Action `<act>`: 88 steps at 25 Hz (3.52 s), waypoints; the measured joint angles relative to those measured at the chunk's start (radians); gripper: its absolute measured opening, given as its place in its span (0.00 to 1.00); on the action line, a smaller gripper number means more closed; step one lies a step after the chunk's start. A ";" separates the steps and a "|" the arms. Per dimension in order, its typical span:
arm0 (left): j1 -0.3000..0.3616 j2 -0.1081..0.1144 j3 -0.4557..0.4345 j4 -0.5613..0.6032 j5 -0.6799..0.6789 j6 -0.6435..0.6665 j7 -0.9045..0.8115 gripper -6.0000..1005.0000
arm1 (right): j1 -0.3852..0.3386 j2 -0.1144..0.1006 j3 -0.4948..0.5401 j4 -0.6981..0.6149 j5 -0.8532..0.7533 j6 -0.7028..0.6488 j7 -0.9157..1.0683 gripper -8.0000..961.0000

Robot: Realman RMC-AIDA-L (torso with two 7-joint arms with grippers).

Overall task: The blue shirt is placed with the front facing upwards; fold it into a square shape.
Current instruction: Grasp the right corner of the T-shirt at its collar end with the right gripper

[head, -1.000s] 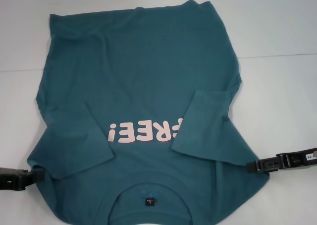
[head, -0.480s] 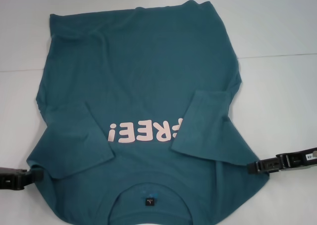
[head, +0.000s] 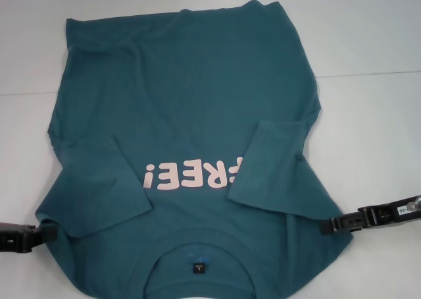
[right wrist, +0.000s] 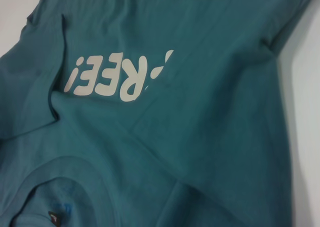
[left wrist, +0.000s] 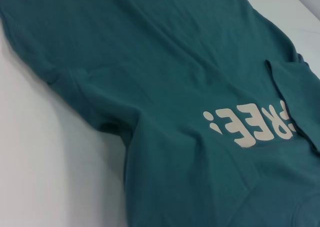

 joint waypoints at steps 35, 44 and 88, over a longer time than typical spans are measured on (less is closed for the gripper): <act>0.004 -0.003 -0.004 0.000 0.000 -0.002 0.009 0.02 | 0.050 0.061 -0.059 0.014 0.021 -0.068 -0.012 0.95; 0.003 -0.003 -0.004 0.000 0.000 -0.002 0.010 0.02 | 0.026 0.054 -0.047 0.014 0.029 -0.049 0.005 0.95; 0.005 0.000 -0.005 -0.014 -0.008 -0.004 0.025 0.02 | -0.023 0.042 0.000 0.114 0.156 0.062 -0.038 0.95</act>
